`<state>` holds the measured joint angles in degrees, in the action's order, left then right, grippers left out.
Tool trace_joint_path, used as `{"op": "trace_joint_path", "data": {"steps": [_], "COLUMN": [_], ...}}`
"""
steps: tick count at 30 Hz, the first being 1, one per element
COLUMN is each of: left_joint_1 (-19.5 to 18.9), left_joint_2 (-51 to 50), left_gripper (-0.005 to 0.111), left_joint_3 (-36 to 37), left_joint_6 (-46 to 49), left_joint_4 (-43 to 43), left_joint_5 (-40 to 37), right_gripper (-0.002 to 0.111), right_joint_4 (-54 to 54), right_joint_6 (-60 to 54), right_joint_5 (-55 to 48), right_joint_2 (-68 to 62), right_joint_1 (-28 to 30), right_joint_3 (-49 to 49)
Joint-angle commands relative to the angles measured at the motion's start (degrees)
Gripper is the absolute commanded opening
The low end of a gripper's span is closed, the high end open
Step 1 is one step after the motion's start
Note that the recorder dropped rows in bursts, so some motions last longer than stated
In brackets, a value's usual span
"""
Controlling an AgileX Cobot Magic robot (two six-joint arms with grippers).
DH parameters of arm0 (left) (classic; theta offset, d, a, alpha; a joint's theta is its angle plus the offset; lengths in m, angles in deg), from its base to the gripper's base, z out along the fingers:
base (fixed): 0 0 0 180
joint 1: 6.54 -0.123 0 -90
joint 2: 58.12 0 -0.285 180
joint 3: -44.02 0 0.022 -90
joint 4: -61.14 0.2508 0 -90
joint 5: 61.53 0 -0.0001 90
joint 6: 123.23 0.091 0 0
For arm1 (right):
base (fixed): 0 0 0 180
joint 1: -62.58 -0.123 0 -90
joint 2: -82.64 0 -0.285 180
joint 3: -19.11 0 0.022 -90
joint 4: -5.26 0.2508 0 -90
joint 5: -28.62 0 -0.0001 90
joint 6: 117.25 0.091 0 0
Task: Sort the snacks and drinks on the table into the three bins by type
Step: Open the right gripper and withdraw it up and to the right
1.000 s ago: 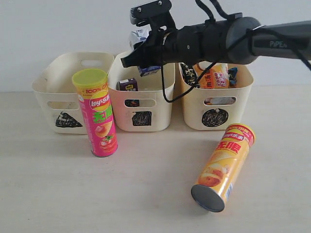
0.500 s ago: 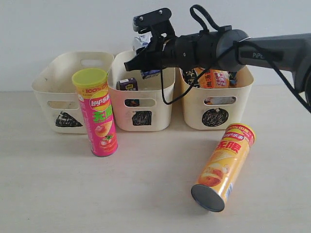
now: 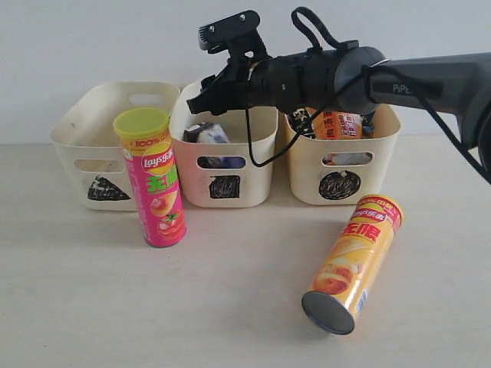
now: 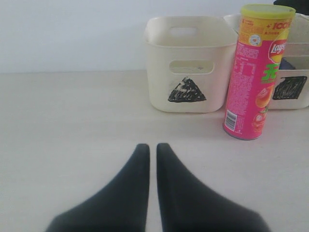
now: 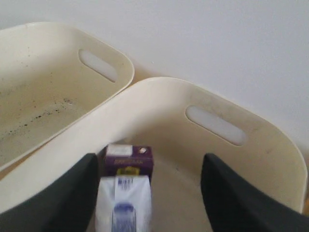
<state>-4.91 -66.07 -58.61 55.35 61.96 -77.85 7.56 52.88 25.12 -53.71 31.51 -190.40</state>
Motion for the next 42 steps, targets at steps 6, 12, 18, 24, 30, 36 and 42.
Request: {"op": "trace_joint_path", "data": {"steps": [6, 12, 18, 24, 30, 36, 42], "left_joint_1": [-0.05, -0.05, -0.05, -0.05, -0.05, -0.05, -0.05], "left_joint_2": [0.17, 0.17, 0.17, 0.17, 0.17, 0.17, 0.17], "left_gripper": [0.004, 0.004, 0.004, 0.004, 0.004, 0.004, 0.004], "left_joint_3": [-0.16, -0.16, -0.16, -0.16, -0.16, -0.16, -0.16], "left_joint_6": [-0.71, -0.71, -0.71, -0.71, -0.71, -0.71, -0.71], "left_joint_4": [-0.22, -0.22, -0.22, -0.22, -0.22, -0.22, -0.22], "left_joint_5": [0.34, 0.34, 0.34, 0.46, 0.46, 0.34, 0.34], "right_gripper": [0.059, 0.059, 0.059, 0.035, 0.0, 0.0, 0.0], "right_joint_4": [0.15, 0.61, 0.61, 0.03, -1.14, -4.7, -4.55], "right_joint_6": [-0.57, -0.28, 0.57, 3.59, 3.02, 5.36, 6.23], "right_joint_5": [-0.22, -5.8, -18.93, -28.62, -38.74, -33.52, -41.3], "right_joint_2": [0.91, 2.85, 5.72, 9.02, 13.0, 21.02, 29.29], "right_joint_1": [-0.46, -0.46, -1.63, -4.29, -5.45, -4.78, 8.81], "right_joint_3": [-0.57, -0.57, -0.57, -0.57, 2.14, 14.96, 24.31]}}
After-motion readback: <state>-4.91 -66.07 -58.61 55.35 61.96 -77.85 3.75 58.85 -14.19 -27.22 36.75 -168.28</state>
